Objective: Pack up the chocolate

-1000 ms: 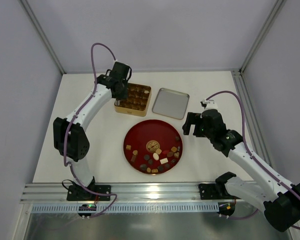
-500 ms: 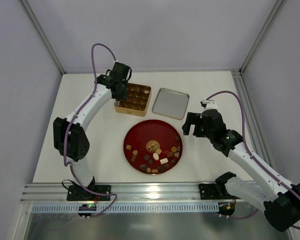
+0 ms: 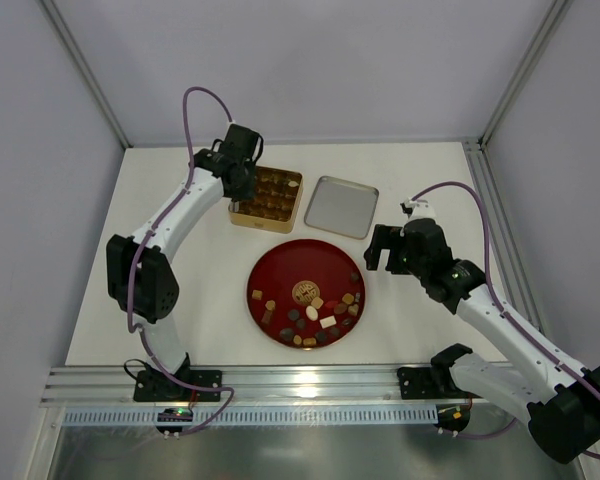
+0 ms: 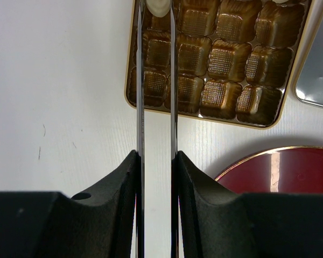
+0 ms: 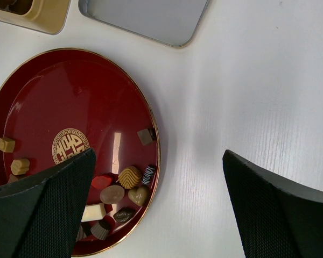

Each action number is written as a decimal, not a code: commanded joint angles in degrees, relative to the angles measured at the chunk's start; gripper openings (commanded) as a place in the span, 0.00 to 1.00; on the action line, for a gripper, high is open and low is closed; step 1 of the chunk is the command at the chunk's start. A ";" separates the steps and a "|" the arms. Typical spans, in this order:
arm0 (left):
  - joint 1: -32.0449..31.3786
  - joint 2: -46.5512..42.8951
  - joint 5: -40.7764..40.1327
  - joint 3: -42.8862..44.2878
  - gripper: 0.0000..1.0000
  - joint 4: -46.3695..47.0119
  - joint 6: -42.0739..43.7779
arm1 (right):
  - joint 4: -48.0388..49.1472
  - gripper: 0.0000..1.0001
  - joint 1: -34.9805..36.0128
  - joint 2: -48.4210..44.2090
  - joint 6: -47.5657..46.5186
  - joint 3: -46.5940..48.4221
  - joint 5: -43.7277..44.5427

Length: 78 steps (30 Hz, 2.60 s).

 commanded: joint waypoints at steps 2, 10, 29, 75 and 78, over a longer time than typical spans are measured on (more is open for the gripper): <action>0.46 -0.82 -0.89 0.10 0.32 0.08 1.23 | 1.79 1.00 -0.17 -0.08 0.23 0.43 -0.10; 0.37 -0.73 -1.42 -0.08 0.33 -0.09 1.50 | 1.88 1.00 -0.26 -0.08 0.31 0.43 -0.10; 0.46 -0.82 -1.50 -0.35 0.36 -0.01 1.85 | 1.70 1.00 -0.17 -0.17 0.40 0.43 -0.01; -33.55 -23.15 8.07 -22.67 0.37 3.86 -11.60 | -2.08 1.00 -0.26 -2.45 -0.47 5.17 2.80; -34.96 -22.44 8.69 -23.20 0.37 4.48 -11.77 | -2.52 1.00 -0.26 -3.06 -0.65 5.00 3.50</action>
